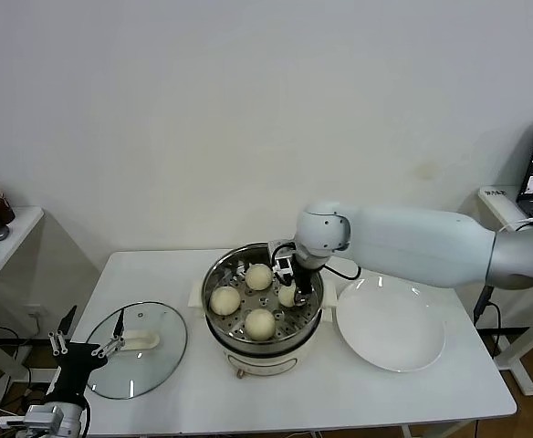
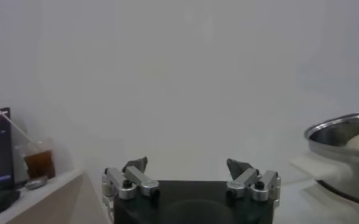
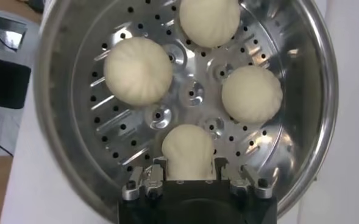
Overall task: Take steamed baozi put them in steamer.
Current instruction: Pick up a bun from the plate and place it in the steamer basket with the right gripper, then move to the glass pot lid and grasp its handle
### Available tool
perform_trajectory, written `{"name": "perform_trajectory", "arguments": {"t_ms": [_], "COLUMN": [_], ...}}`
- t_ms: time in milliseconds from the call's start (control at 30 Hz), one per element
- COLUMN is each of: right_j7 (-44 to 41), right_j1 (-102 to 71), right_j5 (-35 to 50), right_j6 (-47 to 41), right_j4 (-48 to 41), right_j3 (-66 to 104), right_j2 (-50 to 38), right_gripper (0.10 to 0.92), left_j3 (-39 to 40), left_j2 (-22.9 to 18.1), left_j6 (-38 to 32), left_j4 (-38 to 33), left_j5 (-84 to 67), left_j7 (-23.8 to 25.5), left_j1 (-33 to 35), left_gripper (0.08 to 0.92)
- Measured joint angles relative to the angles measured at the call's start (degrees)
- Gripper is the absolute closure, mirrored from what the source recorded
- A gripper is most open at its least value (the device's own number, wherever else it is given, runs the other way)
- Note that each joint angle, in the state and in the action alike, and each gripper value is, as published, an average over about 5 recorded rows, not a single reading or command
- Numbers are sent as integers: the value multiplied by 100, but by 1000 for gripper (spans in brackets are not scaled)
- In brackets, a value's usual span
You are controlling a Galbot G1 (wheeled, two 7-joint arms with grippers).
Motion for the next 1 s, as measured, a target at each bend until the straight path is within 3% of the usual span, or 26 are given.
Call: {"name": "perform_trajectory", "arguments": {"t_ms": [133, 500, 733, 1000], "right_j7": [42, 28, 349, 1962], "right_j1": [-83, 25, -34, -1361], "right_j5": [-23, -1, 174, 561], "right_j6": [-14, -87, -59, 499], "right_j4": [-52, 124, 696, 1621], "right_j3": [57, 279, 651, 2103], "right_j2": [40, -197, -809, -2049], "right_gripper": [505, 220, 203, 203], "left_j3": [-11, -42, -51, -61], "left_j2": [-2, 12, 42, 14], "left_j6": [-1, 6, 2, -48], "left_j4": [-8, -35, -17, -19], "left_j5": [-1, -9, -29, -94], "left_j7": [-1, -1, 4, -1], "left_j1": [5, 1, -27, -67], "left_gripper": [177, 177, 177, 177]}}
